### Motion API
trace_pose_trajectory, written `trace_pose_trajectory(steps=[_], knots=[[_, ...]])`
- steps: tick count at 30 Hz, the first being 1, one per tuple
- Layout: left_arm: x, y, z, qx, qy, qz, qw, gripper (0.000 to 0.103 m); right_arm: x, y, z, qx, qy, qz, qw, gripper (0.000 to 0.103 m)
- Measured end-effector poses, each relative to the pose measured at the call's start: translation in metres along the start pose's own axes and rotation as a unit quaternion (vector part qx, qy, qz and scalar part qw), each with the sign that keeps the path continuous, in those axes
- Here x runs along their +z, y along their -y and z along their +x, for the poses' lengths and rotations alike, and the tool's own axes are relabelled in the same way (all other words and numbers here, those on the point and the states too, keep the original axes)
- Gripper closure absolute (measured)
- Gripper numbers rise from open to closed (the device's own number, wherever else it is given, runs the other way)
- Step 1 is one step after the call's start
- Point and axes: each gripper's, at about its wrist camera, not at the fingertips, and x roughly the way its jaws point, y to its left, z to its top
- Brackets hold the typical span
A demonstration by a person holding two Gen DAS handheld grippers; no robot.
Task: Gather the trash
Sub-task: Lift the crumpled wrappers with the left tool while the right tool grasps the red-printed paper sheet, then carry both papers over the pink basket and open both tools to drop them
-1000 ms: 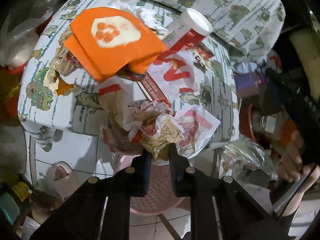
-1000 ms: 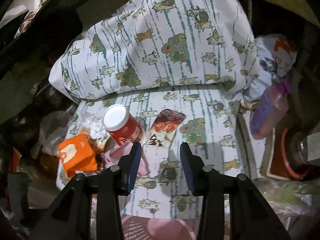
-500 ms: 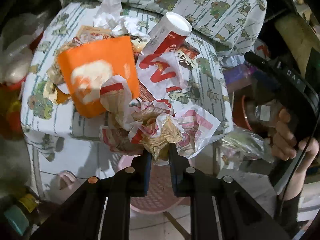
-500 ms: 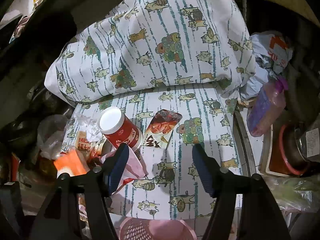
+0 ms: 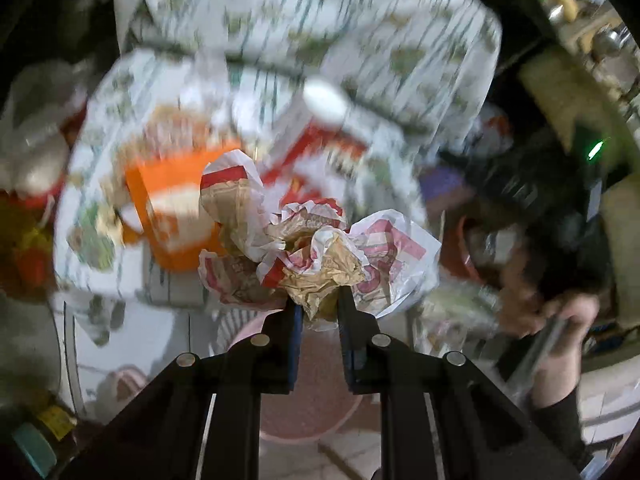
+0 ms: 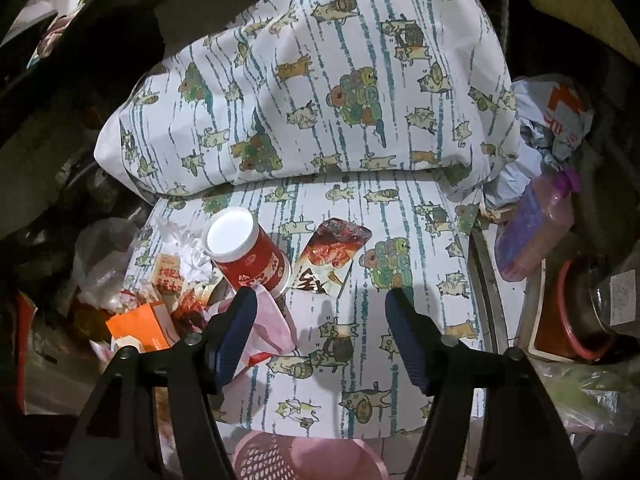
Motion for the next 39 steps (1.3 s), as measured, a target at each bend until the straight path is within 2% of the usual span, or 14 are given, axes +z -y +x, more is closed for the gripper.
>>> trace_pose_trajectory(steps=[2, 4, 8, 11, 13, 16, 19, 21, 23, 26, 29, 36, 39], knots=[[0.01, 0.003, -0.026, 0.015, 0.052, 0.006, 0.9985, 0.085, 0.001, -0.002, 0.001, 0.005, 0.001, 0.0, 1.0, 0.036], [0.023, 0.007, -0.055, 0.06, 0.112, 0.026, 0.9915, 0.085, 0.0, -0.009, 0.005, 0.018, -0.004, -0.013, 1.0, 0.036], [0.046, -0.012, -0.089, 0.107, 0.171, 0.015, 0.9793, 0.085, -0.001, -0.043, 0.031, 0.076, -0.046, -0.103, 0.991, 0.04], [0.064, -0.04, -0.099, 0.169, 0.198, -0.011, 0.9655, 0.085, -0.011, -0.07, 0.058, 0.069, -0.072, -0.158, 0.982, 0.052], [0.071, -0.06, -0.097, 0.18, 0.194, -0.038, 0.9635, 0.085, -0.018, -0.081, 0.078, 0.066, -0.097, -0.166, 0.979, 0.06], [0.075, -0.081, -0.087, 0.173, 0.173, -0.074, 0.9668, 0.085, -0.028, -0.089, 0.109, 0.062, -0.134, -0.167, 0.975, 0.068], [0.074, -0.085, -0.083, 0.179, 0.161, -0.078, 0.9675, 0.085, -0.033, -0.092, 0.122, 0.05, -0.135, -0.178, 0.973, 0.077], [0.077, -0.086, -0.083, 0.184, 0.162, -0.068, 0.967, 0.085, -0.033, -0.091, 0.124, 0.049, -0.136, -0.176, 0.974, 0.098], [0.077, -0.081, -0.085, 0.192, 0.169, -0.058, 0.9651, 0.085, -0.03, -0.086, 0.122, 0.022, -0.122, -0.155, 0.98, 0.103], [0.073, -0.075, -0.09, 0.188, 0.175, -0.052, 0.9652, 0.085, -0.021, -0.071, 0.115, 0.003, -0.112, -0.104, 0.988, 0.103], [0.069, -0.073, -0.093, 0.181, 0.176, -0.051, 0.9662, 0.085, -0.016, -0.058, 0.101, -0.009, -0.101, -0.084, 0.991, 0.103], [0.061, -0.057, -0.094, 0.183, 0.179, -0.021, 0.9664, 0.085, -0.015, -0.036, 0.055, 0.029, -0.076, -0.066, 0.994, 0.103], [0.054, -0.048, -0.093, 0.142, 0.167, -0.024, 0.9755, 0.085, -0.017, -0.036, 0.03, 0.043, -0.039, -0.069, 0.996, 0.103]])
